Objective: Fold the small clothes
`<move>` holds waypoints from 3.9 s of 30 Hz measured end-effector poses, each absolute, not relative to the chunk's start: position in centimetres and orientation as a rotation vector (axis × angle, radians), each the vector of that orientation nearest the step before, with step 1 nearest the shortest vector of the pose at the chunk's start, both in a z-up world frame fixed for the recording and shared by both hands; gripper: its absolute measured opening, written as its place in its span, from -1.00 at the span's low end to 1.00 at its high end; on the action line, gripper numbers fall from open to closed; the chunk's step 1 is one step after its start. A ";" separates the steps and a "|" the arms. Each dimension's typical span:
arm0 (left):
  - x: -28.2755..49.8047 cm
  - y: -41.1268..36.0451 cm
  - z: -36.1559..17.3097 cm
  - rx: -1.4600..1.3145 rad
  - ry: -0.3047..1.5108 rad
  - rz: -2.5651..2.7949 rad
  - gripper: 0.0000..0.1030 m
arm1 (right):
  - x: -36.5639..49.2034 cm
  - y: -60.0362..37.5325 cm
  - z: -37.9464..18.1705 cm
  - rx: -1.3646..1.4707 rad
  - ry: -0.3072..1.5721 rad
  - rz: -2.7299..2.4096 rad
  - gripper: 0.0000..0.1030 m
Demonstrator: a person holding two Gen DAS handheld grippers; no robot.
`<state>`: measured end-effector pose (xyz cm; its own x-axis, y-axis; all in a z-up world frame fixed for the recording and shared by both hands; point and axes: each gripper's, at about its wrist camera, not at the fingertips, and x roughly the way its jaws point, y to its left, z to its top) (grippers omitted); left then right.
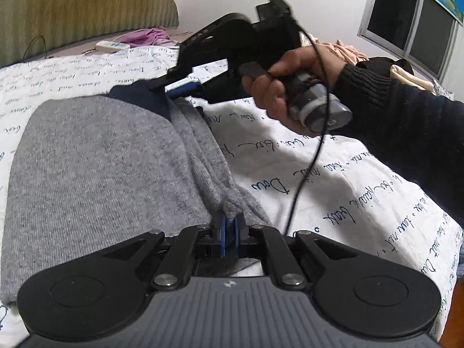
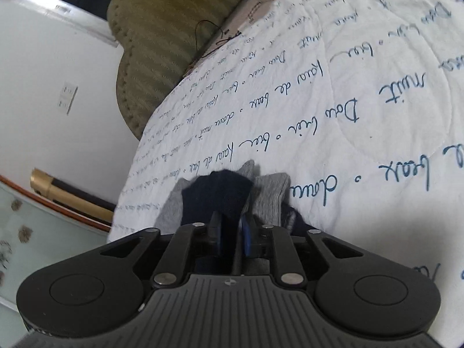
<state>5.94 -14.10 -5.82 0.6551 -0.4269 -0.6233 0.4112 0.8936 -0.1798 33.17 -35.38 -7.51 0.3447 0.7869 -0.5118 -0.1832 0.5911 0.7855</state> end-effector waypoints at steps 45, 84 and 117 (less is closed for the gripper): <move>6.4 -0.6 -6.4 -0.269 0.809 -0.256 0.05 | 9.8 -34.8 -5.7 0.432 0.866 0.556 -0.34; 26.9 0.2 -7.6 -0.409 0.833 -0.265 -0.31 | 28.3 -33.2 -8.7 0.579 0.846 0.527 -0.47; 25.4 3.9 -9.8 -0.677 0.825 -0.336 -0.35 | 25.8 -33.7 -10.2 0.796 0.868 0.587 0.47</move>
<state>25.45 3.95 -9.76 0.6433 -0.5211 -0.5609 0.0185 0.7430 -0.6691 25.78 -33.67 -10.25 0.5257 0.7303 -0.4362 -0.1334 0.5772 0.8057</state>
